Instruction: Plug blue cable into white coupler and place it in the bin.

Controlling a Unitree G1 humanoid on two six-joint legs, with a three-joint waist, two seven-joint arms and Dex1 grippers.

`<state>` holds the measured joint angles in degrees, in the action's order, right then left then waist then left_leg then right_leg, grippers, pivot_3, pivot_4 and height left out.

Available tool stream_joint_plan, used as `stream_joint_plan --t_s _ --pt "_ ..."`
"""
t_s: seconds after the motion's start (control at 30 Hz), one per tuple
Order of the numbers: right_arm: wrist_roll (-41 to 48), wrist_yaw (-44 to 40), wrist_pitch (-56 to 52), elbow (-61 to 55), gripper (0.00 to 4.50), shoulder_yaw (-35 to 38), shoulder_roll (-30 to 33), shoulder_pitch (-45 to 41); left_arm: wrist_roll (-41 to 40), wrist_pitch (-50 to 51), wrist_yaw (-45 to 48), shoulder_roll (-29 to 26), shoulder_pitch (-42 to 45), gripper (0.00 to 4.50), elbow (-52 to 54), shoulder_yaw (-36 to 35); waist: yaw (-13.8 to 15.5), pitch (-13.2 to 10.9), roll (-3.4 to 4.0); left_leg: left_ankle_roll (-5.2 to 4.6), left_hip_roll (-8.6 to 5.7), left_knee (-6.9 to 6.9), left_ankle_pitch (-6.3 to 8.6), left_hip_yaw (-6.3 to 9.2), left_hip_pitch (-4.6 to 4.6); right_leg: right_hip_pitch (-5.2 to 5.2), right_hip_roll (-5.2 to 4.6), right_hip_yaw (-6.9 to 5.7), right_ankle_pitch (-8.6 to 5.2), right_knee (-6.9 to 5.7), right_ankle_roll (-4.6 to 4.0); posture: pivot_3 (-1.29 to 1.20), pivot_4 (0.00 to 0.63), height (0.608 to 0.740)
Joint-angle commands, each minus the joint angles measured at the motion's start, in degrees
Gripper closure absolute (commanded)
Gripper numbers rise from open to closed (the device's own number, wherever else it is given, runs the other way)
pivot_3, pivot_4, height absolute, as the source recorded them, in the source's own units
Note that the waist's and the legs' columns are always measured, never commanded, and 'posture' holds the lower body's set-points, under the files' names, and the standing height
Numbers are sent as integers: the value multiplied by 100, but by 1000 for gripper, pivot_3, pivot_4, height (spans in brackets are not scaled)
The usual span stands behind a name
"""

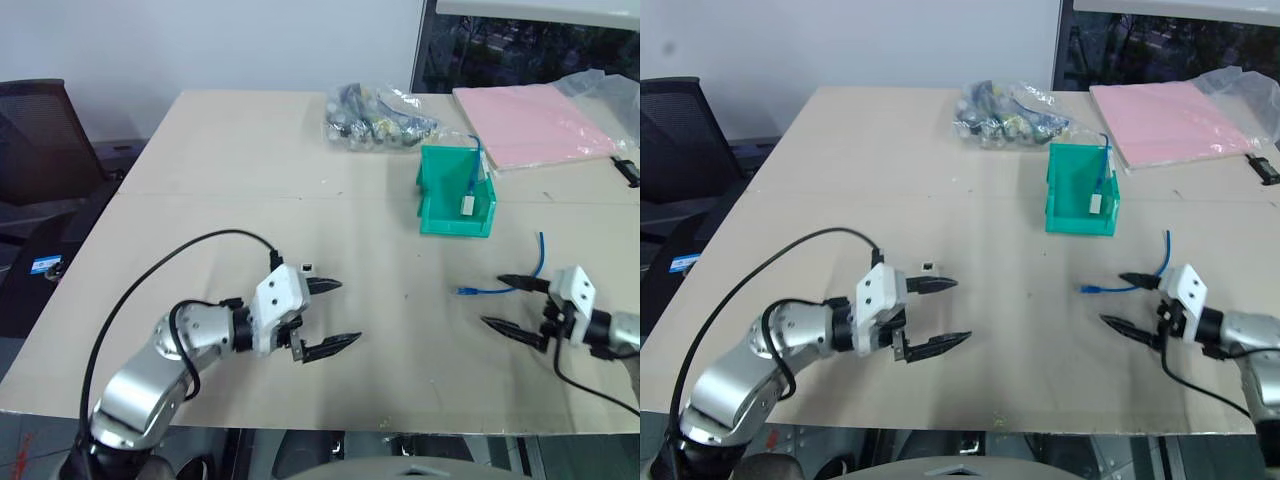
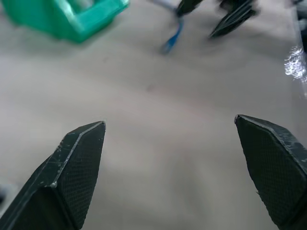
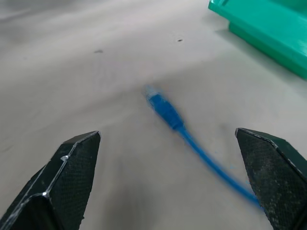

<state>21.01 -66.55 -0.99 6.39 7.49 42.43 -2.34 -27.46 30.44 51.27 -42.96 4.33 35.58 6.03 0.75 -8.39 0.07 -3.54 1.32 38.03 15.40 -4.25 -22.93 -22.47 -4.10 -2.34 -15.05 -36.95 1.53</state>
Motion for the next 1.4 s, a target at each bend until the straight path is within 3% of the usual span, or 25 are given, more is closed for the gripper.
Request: stream_joint_plan --t_s 0.03,0.07,0.17,0.4,0.43,0.77,0.8,0.87,0.93,1.07,1.1,1.23,1.4 --pt "-346 -164 16 330 14 -376 84 -528 -292 530 77 -132 465 73 177 55 0 -2 -4 5 0 1 -3 0 1 2 3 1 0 0 1 0 150 740" --pt "-369 -260 -20 402 14 -484 74 -681 -361 699 18 -126 581 73 153 44 0 -3 -4 13 1 6 -8 0 0 3 9 0 5 -1 10 0 150 740" --pt "-432 -430 -67 563 911 -717 49 -997 -436 944 -154 -47 765 0 95 -21 0 -12 -16 13 0 17 -8 0 -4 3 16 0 11 -6 28 0 150 740" --pt "-722 -727 226 780 4376 -1174 -72 -1447 -332 1023 -335 -115 797 0 61 -145 -4 -40 -62 14 2 30 -9 1 -3 4 21 1 10 -21 32 0 150 740" --pt "-709 -718 134 732 4453 -1231 -135 -1519 -313 1014 -344 -128 795 0 68 -146 -12 -42 -66 15 2 34 -9 0 -1 4 19 1 10 -30 32 0 150 740" --pt "-1006 -547 -580 693 4453 -2034 -1029 -2545 -60 750 -254 -155 771 0 -94 89 -49 -53 -80 40 5 37 -24 4 16 -8 18 3 9 -92 29 0 150 740" --pt "-996 -553 -625 730 3859 -2057 -1091 -2621 -11 685 -220 -157 749 0 -153 126 -37 -54 -80 40 4 37 -24 4 14 -10 18 2 8 -92 29 0 150 740" --pt "-972 -614 -665 738 3344 -2086 -1142 -2709 69 576 -165 -138 722 0 -274 191 5 -54 -81 40 2 37 -24 5 11 -11 16 1 8 -89 29 0 150 740" --pt "-905 -705 -770 614 2221 -2018 -1024 -2677 1 630 -217 59 793 0 -471 221 9 -55 -82 38 -1 37 -23 5 5 -10 10 0 9 -81 29 0 150 740" --pt "-706 -627 -835 139 630 -1535 -551 -2193 290 372 -74 371 1195 0 -1030 628 69 -60 -86 36 -6 38 -22 8 -2 -9 4 -7 9 -76 30 0 150 740" --pt "-631 -578 -861 15 51 -1433 -485 -2076 343 320 -37 428 1280 0 -1135 693 44 -63 -90 34 -7 39 -21 9 -4 -9 5 -10 8 -74 30 0 150 740" --pt "377 -490 -1295 -1172 15 -345 -157 -844 719 -7 463 772 2134 0 -2067 1263 62 -63 -90 35 -4 39 -22 13 -4 -9 11 -13 8 -78 31 0 150 740" --pt "670 -11 -1550 -2032 15 254 -83 330 1247 -613 1198 919 2911 0 -3209 1802 -13 -65 -92 25 -2 38 -16 8 2 -9 26 -5 8 -84 32 0 150 740"
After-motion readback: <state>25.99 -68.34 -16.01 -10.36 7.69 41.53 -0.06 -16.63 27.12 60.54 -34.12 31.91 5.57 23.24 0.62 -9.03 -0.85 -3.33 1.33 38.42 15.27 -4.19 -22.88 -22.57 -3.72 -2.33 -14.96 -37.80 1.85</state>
